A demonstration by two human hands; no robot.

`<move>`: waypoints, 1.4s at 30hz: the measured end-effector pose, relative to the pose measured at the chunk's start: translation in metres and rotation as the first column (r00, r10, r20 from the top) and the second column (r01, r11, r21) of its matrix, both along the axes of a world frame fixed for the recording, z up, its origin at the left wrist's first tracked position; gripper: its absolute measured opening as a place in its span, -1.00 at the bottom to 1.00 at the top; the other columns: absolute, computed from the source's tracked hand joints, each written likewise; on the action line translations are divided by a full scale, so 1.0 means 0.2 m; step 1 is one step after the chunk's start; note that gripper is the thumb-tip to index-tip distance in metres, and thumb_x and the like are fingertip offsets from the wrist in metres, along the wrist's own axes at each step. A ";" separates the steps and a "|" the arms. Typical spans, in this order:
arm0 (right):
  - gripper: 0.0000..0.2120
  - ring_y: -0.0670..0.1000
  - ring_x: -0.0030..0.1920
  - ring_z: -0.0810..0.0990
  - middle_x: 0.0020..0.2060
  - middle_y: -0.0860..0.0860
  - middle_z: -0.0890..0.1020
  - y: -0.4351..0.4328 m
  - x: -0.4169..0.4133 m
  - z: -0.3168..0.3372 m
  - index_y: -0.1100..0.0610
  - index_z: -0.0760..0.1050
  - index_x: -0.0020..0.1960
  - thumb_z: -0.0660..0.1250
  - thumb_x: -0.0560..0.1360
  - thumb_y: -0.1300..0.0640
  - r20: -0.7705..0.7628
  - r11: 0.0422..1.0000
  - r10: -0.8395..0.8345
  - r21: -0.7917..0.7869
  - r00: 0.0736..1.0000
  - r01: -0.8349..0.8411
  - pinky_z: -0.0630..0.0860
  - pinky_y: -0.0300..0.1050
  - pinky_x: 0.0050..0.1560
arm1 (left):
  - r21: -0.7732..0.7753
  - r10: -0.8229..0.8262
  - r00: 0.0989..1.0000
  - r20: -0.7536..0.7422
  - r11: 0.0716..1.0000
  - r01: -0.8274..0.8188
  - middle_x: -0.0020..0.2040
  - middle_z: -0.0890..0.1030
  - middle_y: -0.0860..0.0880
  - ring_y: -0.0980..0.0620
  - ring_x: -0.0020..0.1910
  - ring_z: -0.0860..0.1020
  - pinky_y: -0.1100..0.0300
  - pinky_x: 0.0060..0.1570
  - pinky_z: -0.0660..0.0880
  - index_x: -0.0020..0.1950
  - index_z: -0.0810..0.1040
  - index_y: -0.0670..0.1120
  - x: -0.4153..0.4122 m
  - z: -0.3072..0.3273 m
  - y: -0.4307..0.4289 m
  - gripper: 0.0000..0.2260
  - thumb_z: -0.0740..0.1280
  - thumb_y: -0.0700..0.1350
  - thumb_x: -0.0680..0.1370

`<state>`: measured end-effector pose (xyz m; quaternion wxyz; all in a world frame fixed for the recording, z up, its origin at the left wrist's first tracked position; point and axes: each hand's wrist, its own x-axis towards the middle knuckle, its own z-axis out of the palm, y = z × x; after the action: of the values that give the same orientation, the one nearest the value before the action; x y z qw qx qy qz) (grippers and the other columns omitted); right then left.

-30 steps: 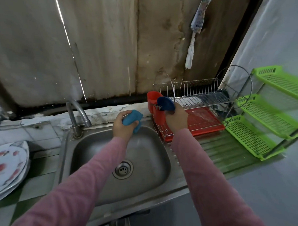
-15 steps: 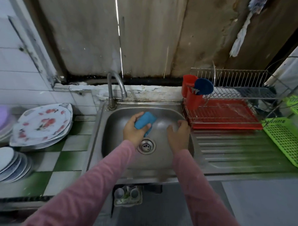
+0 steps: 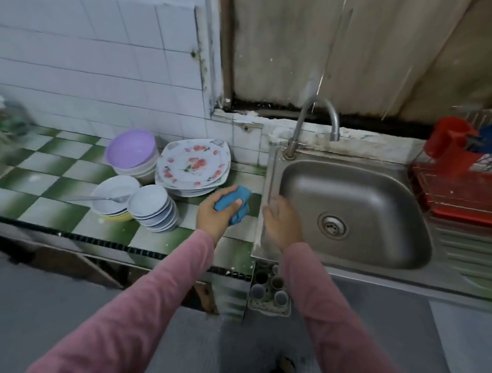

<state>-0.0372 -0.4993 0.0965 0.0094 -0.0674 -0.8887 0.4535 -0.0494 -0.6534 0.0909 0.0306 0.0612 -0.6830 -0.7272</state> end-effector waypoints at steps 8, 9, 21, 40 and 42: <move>-0.62 0.10 0.38 0.43 0.38 0.11 0.49 -0.69 0.06 -0.11 0.17 0.40 0.43 0.21 0.66 0.06 0.086 0.988 0.155 -0.010 0.984 -0.154 0.32 -0.09 0.35 | -0.023 0.158 0.984 0.082 0.987 -0.157 0.10 0.62 -0.04 0.13 -0.01 0.58 0.39 -0.01 0.55 0.11 0.64 -0.07 0.14 -0.09 -0.71 -0.77 0.46 -0.28 0.49; -0.63 0.10 0.36 0.45 0.35 0.12 0.51 -0.75 0.06 -0.13 0.18 0.42 0.41 0.22 0.65 0.07 0.103 0.985 0.171 -0.004 0.980 -0.172 0.33 -0.09 0.33 | -0.027 0.172 0.981 0.087 0.985 -0.171 0.11 0.62 -0.06 0.13 -0.01 0.58 0.40 -0.04 0.54 0.11 0.63 -0.08 0.16 -0.10 -0.78 -0.77 0.46 -0.29 0.49; -0.74 0.11 0.21 0.56 0.18 0.13 0.62 -1.28 -0.36 -0.23 0.24 0.57 0.25 0.23 0.62 0.21 0.183 0.947 0.308 0.038 0.934 -0.320 0.38 -0.21 0.16 | -0.049 0.333 0.929 0.160 0.943 -0.330 0.14 0.59 -0.04 0.04 0.01 0.57 0.35 -0.04 0.56 0.09 0.64 -0.01 -0.10 -0.23 -1.37 -0.78 0.46 -0.25 0.50; -0.67 0.13 0.27 0.53 0.27 0.12 0.59 -1.99 -1.04 -0.28 0.18 0.50 0.34 0.22 0.63 0.10 0.395 0.938 0.316 0.004 0.863 -0.346 0.43 -0.04 0.28 | -0.218 0.395 0.896 0.203 0.910 -0.352 0.16 0.57 0.01 -0.11 0.12 0.58 -0.10 0.11 0.59 -0.01 0.59 0.32 -0.83 -0.32 -2.03 -0.70 0.51 -0.09 0.46; -0.68 0.14 0.25 0.53 0.26 0.13 0.58 -2.06 -1.04 -0.31 0.19 0.50 0.31 0.21 0.64 0.07 0.449 0.939 0.308 -0.003 0.839 -0.343 0.42 -0.04 0.28 | -0.201 0.379 0.901 0.211 0.919 -0.340 0.18 0.57 0.01 -0.10 0.14 0.57 -0.08 0.14 0.58 -0.02 0.60 0.32 -0.88 -0.32 -2.05 -0.69 0.50 -0.11 0.47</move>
<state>-0.2461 -0.9110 0.0354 -0.2677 -0.0164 -0.8827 0.3860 -0.2245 -1.0644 0.0262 0.0846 0.2732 -0.7141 -0.6390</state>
